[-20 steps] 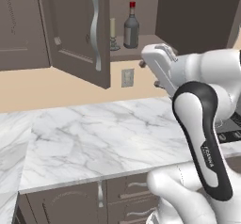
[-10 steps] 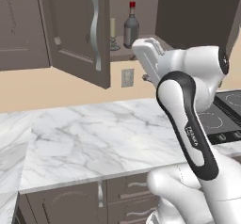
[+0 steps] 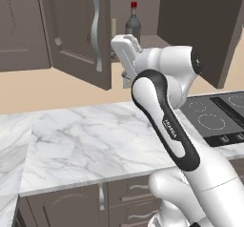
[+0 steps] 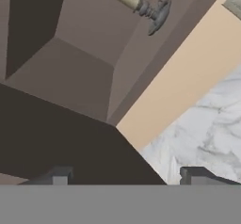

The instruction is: Get the candle and the liquor from the cabinet and move them to the dining counter.

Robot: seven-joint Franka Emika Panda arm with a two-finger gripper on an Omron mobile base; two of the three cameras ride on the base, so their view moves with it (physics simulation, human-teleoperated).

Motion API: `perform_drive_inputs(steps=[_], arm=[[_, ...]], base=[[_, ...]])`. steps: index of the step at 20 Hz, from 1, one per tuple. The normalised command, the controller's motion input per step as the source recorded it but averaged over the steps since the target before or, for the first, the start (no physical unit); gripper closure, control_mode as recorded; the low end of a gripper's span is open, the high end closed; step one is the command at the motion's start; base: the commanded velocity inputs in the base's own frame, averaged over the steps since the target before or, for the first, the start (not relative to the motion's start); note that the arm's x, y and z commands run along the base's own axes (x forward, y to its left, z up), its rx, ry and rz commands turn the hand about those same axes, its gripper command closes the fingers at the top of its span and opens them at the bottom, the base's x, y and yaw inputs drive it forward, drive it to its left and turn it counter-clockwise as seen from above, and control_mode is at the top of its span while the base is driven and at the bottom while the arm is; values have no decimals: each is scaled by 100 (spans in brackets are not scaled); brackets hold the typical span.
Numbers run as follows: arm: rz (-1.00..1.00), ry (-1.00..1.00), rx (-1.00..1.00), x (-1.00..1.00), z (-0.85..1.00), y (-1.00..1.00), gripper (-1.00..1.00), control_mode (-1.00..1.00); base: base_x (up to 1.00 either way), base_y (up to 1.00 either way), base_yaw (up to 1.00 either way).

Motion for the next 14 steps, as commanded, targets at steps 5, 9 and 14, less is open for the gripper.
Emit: perform_drive_inputs(steps=[5, 9, 14], arm=[[18, 0, 6, 2, 0, 49, -100, -100], [20, 0, 4, 0, 0, 54, -100, -100], [20, 0, 3, 0, -1, 60, -100, -100]], base=[[0, 0, 0], [0, 0, 0], [0, 0, 0]])
